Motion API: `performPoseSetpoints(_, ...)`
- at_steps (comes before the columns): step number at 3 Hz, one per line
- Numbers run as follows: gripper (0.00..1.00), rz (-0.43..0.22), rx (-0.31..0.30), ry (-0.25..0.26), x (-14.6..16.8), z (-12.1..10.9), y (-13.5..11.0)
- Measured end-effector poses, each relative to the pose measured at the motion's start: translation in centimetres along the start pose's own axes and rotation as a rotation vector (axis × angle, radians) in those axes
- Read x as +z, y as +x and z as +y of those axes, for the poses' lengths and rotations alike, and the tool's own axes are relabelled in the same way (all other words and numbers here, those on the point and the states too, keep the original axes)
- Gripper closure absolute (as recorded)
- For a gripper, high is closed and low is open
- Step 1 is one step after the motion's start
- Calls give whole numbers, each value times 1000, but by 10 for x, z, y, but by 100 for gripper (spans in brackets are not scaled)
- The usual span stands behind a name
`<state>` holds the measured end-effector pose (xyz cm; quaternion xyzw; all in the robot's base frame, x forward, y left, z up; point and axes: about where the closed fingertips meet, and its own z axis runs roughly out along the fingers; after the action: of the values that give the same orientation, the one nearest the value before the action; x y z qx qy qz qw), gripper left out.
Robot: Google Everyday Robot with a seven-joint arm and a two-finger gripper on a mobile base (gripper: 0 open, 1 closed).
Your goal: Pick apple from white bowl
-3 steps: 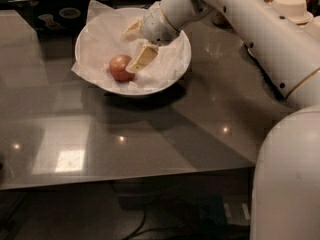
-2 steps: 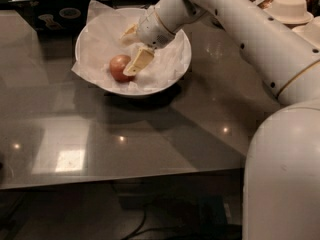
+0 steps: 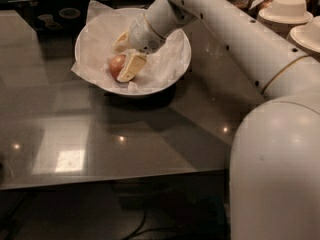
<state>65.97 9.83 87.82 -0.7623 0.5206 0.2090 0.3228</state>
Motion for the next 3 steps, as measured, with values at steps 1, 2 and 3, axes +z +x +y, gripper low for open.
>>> performPoseSetpoints(1,40,0,1,-4,2,1,1)
performPoseSetpoints(2,59,1,5,-10,5,1,2)
performPoseSetpoints(3,82,0,10,-10,6,2,4)
